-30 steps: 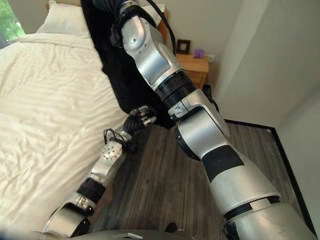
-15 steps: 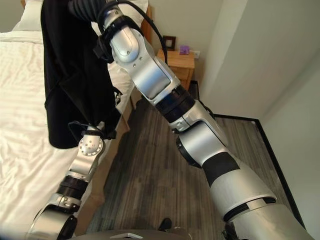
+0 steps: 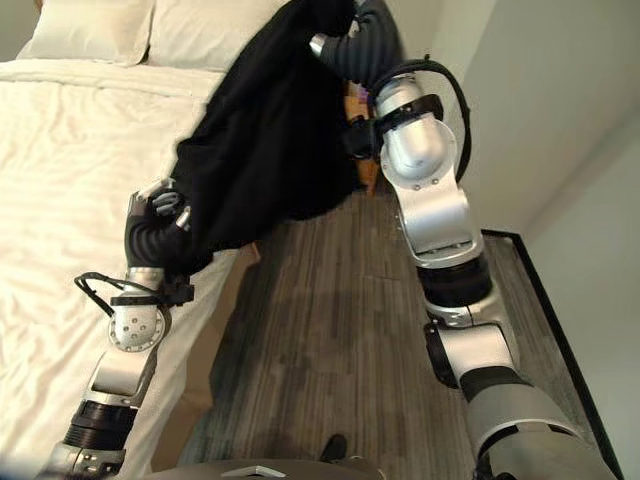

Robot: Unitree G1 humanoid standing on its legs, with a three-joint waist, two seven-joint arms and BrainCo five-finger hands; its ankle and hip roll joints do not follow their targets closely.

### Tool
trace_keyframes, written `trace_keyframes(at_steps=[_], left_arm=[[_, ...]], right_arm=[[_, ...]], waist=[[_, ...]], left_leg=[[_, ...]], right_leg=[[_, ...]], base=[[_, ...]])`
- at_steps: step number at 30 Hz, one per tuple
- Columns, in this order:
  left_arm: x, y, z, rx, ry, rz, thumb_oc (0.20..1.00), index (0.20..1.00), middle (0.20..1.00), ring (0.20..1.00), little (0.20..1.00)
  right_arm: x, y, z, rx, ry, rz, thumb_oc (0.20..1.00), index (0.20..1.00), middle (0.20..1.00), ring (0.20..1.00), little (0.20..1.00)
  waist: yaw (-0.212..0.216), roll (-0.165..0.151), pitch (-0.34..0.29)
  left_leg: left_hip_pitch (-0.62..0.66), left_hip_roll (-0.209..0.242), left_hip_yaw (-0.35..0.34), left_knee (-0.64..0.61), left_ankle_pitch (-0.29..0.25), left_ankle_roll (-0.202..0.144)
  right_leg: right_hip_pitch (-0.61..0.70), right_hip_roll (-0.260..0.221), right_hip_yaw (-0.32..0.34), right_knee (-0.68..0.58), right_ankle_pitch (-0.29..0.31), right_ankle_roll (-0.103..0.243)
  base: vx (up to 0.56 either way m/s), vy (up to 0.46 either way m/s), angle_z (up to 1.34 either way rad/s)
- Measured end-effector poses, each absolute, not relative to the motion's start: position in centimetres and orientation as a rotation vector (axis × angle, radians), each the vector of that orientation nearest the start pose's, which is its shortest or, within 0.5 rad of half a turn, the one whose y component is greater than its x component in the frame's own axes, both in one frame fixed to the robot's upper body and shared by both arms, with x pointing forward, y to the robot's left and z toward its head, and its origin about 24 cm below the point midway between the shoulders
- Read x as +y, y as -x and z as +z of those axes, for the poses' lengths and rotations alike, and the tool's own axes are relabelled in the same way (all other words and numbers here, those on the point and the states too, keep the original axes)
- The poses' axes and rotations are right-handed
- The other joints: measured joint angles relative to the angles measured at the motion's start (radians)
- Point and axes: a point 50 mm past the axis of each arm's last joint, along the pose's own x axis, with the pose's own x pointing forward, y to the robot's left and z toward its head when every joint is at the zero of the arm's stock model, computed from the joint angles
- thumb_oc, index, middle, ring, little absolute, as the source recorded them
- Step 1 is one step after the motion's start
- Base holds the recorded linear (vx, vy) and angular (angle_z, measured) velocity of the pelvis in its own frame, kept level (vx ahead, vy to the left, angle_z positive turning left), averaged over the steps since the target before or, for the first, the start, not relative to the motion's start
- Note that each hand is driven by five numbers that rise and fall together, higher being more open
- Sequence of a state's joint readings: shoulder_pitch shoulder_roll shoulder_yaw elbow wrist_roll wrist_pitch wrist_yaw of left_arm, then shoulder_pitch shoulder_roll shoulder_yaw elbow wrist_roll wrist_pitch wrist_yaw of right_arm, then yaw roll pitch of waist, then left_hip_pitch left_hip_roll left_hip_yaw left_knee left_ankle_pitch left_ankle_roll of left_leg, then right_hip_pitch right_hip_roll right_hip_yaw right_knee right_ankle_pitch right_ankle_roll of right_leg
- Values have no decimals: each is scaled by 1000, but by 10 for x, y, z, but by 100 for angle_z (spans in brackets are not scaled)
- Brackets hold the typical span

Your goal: Pick up bed clothes into laundry basket.

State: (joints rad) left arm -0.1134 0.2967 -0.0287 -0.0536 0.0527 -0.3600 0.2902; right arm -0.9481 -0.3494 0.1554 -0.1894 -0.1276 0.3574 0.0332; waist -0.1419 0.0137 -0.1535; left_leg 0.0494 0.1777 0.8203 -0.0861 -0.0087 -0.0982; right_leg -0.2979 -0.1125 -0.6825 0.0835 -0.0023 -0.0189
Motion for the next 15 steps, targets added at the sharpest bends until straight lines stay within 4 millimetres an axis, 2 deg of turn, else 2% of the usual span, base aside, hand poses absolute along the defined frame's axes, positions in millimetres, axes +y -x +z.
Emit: trace_keyframes(at_steps=[1,2,5,7,8,9,10,11,12,13,14,15], left_arm=[[193,-262,123,-549,-266,183,200,200,200,200,200],[194,-264,122,-540,-262,188,200,200,200,200,200],[186,-267,120,-534,-242,162,200,200,200,200,200],[175,-267,117,-524,-225,120,200,200,200,200,200],[173,-267,115,-521,-225,107,200,200,200,200,200],[167,-266,114,-519,-216,87,200,200,200,200,200],[167,-266,113,-518,-219,86,200,200,200,200,200],[164,-266,113,-514,-216,72,200,200,200,200,200],[157,-268,115,-527,-193,60,200,200,200,200,200],[154,-267,115,-530,-177,60,200,200,200,200,200],[154,-268,114,-528,-171,68,200,200,200,200,200],[154,-267,114,-530,-159,82,200,200,200,200,200]], right_arm=[[-93,-308,324,-780,532,162,200,200,200,200,200],[-90,-307,324,-788,536,169,200,200,200,200,200],[-85,-303,324,-812,499,186,200,200,200,200,200],[-81,-284,315,-870,446,234,200,200,200,200,200],[-79,-281,313,-881,451,249,200,200,200,200,200],[-77,-278,312,-888,455,270,200,200,200,200,200],[-71,-275,310,-894,457,292,200,200,200,200,200],[-65,-270,309,-915,484,332,200,200,200,200,200],[-69,-269,310,-923,496,319,200,200,200,200,200],[-69,-270,310,-919,480,318,200,200,200,200,200],[-66,-272,308,-907,449,325,200,200,200,200,200],[-62,-272,307,-902,421,334,200,200,200,200,200]], waist=[[5,1,0],[-8,3,0],[-38,17,-6],[-43,22,-14],[-41,22,-16],[-51,24,-18],[-49,23,-18],[-63,36,-28],[-100,46,-32],[-92,36,-36],[-66,2,-49],[-24,-35,-60]], left_leg=[[13,3,42,-5,0,0],[18,4,50,-3,0,0],[30,17,85,4,0,0],[49,38,107,16,10,-13],[53,47,108,31,11,-12],[64,53,107,56,12,-13],[91,56,135,78,11,-13],[125,69,168,107,10,-15],[145,77,165,133,29,-37],[156,97,138,213,38,-47],[142,133,85,361,55,-66],[73,158,-13,520,84,-39]], right_leg=[[2,-9,-39,4,-9,-22],[4,-8,-40,7,-14,-30],[-13,-2,-38,52,-66,-29],[-9,20,-12,80,-99,-40],[-9,31,10,76,-95,-47],[-10,56,38,75,-98,-41],[-10,74,92,75,-97,-42],[2,95,151,51,-100,-39],[16,115,163,50,-112,-41],[27,133,211,58,-116,-50],[28,140,282,66,-109,-85],[27,147,363,65,-96,-110]], base=[[-1,-45,-70],[44,-67,-32],[99,-157,-11],[184,-230,-34],[167,-173,-62],[153,-111,-98],[183,-133,-159],[313,-285,-148],[314,-291,-133],[208,-223,-119],[117,-68,-172],[107,-16,-249]])
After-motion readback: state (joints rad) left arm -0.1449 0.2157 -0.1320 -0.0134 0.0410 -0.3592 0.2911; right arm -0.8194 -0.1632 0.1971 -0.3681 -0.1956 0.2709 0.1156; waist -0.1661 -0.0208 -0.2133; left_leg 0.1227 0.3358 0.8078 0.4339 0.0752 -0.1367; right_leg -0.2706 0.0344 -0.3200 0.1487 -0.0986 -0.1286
